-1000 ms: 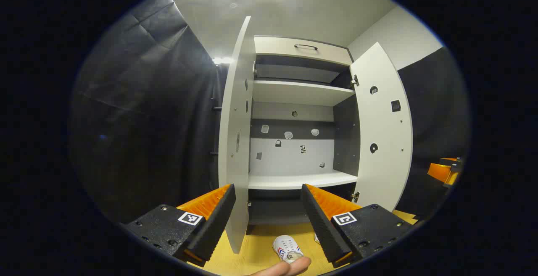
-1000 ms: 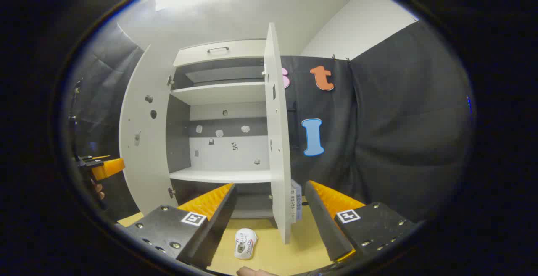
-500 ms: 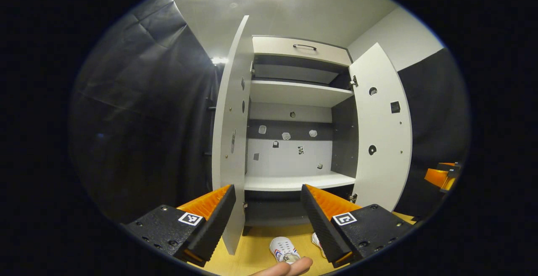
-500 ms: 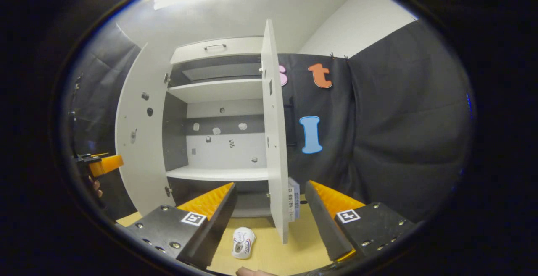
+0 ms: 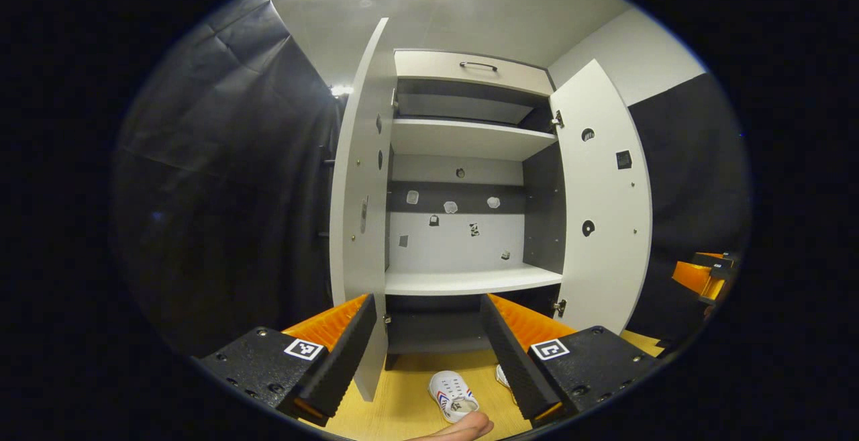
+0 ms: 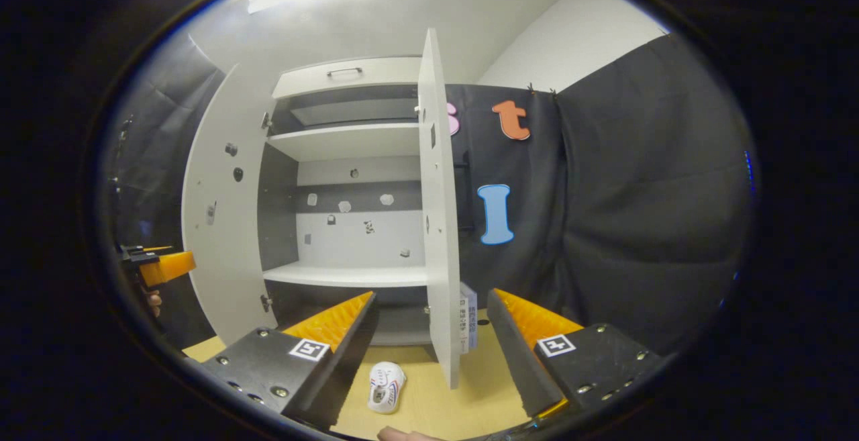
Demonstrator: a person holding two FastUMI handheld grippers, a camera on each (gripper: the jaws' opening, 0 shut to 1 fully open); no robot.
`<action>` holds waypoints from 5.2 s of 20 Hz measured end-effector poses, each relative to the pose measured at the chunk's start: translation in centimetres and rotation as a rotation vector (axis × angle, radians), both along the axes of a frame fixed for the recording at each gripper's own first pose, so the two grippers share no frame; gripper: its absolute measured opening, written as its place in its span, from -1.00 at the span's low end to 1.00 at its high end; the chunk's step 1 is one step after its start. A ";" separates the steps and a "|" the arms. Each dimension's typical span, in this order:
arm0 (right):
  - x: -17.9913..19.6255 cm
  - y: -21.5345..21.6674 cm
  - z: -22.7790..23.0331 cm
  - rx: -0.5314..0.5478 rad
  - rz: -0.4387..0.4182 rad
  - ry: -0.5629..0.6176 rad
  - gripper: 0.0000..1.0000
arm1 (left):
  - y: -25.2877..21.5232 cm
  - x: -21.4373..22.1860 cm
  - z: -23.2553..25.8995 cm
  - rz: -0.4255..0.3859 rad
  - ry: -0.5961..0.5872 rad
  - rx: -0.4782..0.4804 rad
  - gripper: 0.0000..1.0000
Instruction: Grab one shoe with the right hand and put it into the shoe cabinet, grab the other shoe with the left hand and put it into the shoe cabinet; then close the right door with the right hand and the left door with the left hand.
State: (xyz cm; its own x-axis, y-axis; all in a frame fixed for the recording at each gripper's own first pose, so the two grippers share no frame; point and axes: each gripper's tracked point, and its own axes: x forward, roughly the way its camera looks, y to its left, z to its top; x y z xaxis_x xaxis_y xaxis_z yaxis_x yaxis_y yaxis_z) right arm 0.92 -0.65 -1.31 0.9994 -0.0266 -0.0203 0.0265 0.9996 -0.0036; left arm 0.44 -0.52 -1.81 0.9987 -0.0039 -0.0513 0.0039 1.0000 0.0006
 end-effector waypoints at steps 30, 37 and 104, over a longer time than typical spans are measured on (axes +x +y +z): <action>9.0 13.4 -34.0 -0.051 0.127 0.532 0.87 | 3.2 -1.9 -8.9 -0.034 0.034 -0.058 0.92; 10.4 13.6 -41.4 -0.017 0.060 0.705 0.40 | 4.1 -1.8 -9.1 -0.025 0.028 -0.032 0.83; 45.9 20.1 -9.2 -0.368 0.233 0.313 -0.93 | 0.8 4.4 -12.2 -0.097 0.061 -0.055 0.92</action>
